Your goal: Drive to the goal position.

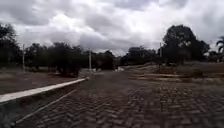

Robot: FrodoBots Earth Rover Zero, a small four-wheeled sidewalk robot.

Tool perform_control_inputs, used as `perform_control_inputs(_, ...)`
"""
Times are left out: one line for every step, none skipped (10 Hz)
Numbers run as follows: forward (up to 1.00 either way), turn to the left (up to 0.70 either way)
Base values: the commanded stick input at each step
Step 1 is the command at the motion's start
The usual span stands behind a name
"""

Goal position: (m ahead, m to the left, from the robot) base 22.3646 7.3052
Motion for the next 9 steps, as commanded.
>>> perform_control_inputs(0.00,0.00)
perform_control_inputs(0.00,0.00)
perform_control_inputs(0.00,0.00)
perform_control_inputs(0.00,0.00)
perform_control_inputs(0.00,0.00)
perform_control_inputs(0.08,0.00)
perform_control_inputs(1.00,0.00)
perform_control_inputs(1.00,0.00)
perform_control_inputs(1.00,0.00)
